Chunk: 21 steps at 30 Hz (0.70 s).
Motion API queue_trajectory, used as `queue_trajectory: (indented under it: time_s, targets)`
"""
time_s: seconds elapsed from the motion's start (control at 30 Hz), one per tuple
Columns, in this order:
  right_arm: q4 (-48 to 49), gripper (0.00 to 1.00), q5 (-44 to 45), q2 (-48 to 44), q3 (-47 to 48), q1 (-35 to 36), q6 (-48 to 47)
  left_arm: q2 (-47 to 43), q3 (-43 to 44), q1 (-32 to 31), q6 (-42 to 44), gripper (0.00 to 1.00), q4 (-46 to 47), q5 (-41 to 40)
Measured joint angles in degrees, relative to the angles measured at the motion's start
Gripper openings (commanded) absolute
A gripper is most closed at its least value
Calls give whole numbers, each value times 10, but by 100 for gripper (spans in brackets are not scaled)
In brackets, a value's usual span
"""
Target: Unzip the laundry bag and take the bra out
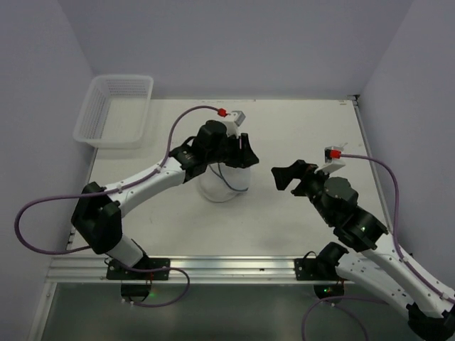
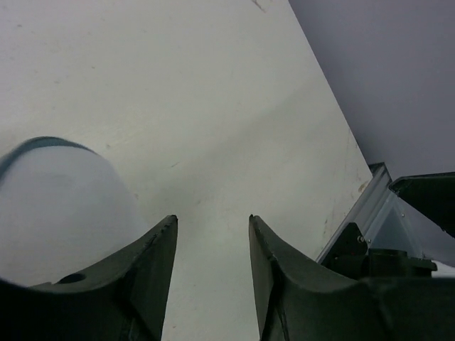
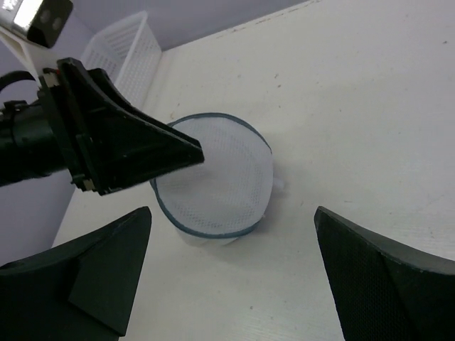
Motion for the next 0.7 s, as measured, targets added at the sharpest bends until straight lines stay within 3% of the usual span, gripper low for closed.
queue_trajectory:
  time_s: [0.27, 0.37, 0.53, 0.7]
  targets:
    - [-22, 99, 50, -61, -35, 0, 31, 91, 61, -104, -7, 55, 11, -7]
    - [-27, 99, 56, -69, -43, 0, 35, 90, 62, -117, -12, 64, 9, -23]
    - [-30, 99, 55, -66, -43, 0, 30, 33, 58, -99, -19, 84, -30, -125]
    - [-31, 99, 50, -44, -42, 0, 25, -47, 51, -19, -24, 87, -70, -178]
